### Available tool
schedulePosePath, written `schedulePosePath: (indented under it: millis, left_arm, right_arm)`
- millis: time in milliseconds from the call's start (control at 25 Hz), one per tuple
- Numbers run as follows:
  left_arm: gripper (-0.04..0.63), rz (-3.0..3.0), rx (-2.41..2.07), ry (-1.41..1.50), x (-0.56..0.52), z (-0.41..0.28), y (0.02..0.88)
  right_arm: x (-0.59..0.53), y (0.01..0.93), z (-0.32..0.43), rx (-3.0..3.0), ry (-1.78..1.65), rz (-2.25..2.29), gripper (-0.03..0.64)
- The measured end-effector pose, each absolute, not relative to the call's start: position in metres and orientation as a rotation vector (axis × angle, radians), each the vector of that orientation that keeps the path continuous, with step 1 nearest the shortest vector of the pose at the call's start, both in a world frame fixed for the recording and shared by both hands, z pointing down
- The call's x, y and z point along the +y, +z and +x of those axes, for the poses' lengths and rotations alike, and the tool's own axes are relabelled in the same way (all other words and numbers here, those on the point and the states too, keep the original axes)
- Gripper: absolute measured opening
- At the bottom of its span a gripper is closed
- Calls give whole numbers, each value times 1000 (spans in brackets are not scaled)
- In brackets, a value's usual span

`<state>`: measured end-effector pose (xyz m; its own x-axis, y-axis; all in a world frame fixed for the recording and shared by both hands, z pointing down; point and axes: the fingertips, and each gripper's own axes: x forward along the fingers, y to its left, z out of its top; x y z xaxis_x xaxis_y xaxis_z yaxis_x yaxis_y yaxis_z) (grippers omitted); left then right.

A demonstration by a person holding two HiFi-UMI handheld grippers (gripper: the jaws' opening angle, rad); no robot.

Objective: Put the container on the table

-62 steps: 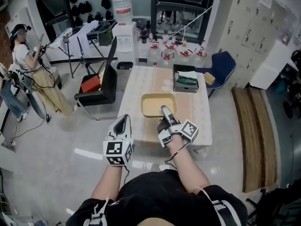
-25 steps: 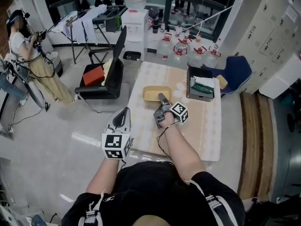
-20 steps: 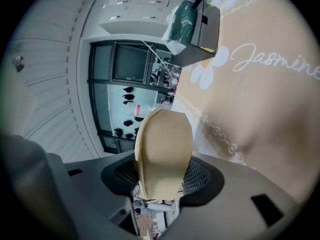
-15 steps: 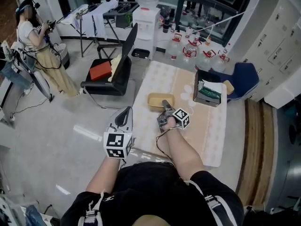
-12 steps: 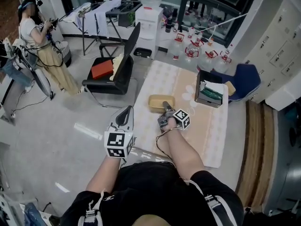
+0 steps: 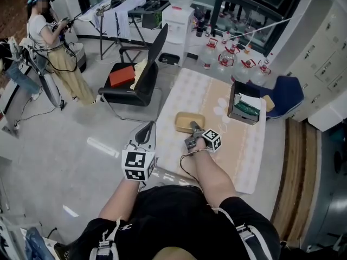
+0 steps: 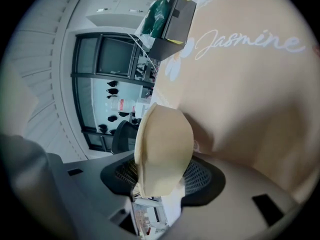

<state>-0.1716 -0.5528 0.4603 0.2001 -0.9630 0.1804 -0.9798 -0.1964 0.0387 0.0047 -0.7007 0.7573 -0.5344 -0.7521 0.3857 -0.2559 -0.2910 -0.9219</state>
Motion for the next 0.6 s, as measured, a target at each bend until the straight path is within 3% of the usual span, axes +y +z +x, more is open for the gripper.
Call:
schedulePosePath:
  millis: [160,400,600]
  left_arm:
    - [11,2326,-1885,180,-546,-164,462]
    - [12,2347,-1859,180,-544,-153,461]
    - [11,2379,-1823,159,-542,-139,456]
  right_arm:
    - [-686,772,17,1613,-1908,-1355,243]
    - [-671,767,33,1733,-1890,-1466,319]
    - [-660,727,59,2076,-1644,-1655,282]
